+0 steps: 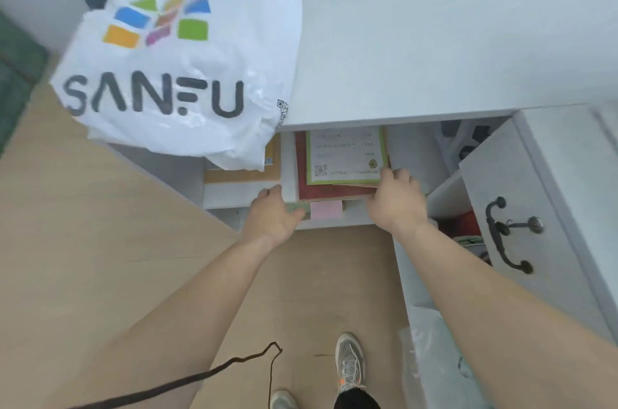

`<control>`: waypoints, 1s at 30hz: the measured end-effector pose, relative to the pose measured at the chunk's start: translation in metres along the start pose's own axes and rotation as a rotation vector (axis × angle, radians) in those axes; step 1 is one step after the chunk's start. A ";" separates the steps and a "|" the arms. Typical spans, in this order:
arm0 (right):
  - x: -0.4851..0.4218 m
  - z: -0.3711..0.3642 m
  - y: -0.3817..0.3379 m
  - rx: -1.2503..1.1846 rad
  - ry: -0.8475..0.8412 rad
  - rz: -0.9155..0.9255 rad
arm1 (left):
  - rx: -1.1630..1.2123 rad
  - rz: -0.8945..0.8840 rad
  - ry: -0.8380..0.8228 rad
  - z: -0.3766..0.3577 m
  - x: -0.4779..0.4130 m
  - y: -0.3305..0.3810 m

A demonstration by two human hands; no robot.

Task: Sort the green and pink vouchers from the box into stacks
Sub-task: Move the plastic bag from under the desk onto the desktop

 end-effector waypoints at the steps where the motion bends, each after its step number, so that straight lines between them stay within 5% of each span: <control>1: 0.019 0.015 -0.005 0.004 0.017 0.015 | -0.007 -0.015 -0.007 0.012 0.021 0.001; 14: 0.193 0.191 -0.075 -0.054 0.158 0.085 | -0.018 -0.222 0.215 0.189 0.215 0.007; 30: 0.065 0.228 -0.165 -0.240 -0.082 0.161 | 0.078 0.020 0.380 0.298 0.088 0.043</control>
Point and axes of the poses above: each hand's wrist, its own x-axis away from the middle knuckle, its own z-axis out of the back of the hand, y = z × x, the point moved 2 cm from there along -x, towards the middle knuckle, and after that the axes turned 8 degrees about x, right-handed, at the moved point
